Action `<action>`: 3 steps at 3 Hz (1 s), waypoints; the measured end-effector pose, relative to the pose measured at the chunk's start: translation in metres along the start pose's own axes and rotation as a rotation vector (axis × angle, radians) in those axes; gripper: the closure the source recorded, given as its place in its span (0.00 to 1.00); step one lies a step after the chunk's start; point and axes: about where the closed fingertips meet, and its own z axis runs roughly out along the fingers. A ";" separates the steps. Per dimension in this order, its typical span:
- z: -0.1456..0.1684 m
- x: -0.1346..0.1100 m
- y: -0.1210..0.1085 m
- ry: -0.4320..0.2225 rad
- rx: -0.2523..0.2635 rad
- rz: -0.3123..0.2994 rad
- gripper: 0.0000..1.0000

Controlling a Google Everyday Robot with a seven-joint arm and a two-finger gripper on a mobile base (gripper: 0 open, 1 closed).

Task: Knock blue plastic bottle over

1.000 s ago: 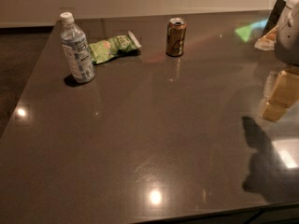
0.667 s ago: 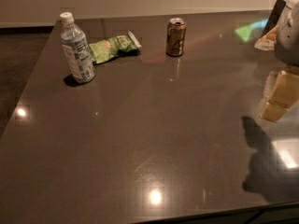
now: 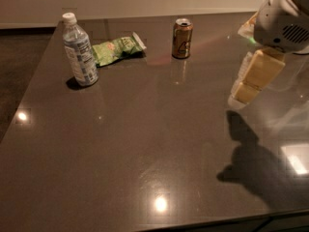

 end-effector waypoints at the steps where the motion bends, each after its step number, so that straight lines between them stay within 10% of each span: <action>1: 0.009 -0.044 -0.006 -0.077 0.027 0.018 0.00; 3: 0.040 -0.129 -0.012 -0.196 0.096 0.050 0.00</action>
Offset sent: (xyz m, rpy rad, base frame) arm 0.0581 0.1346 0.0128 0.2078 -0.1700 -0.0418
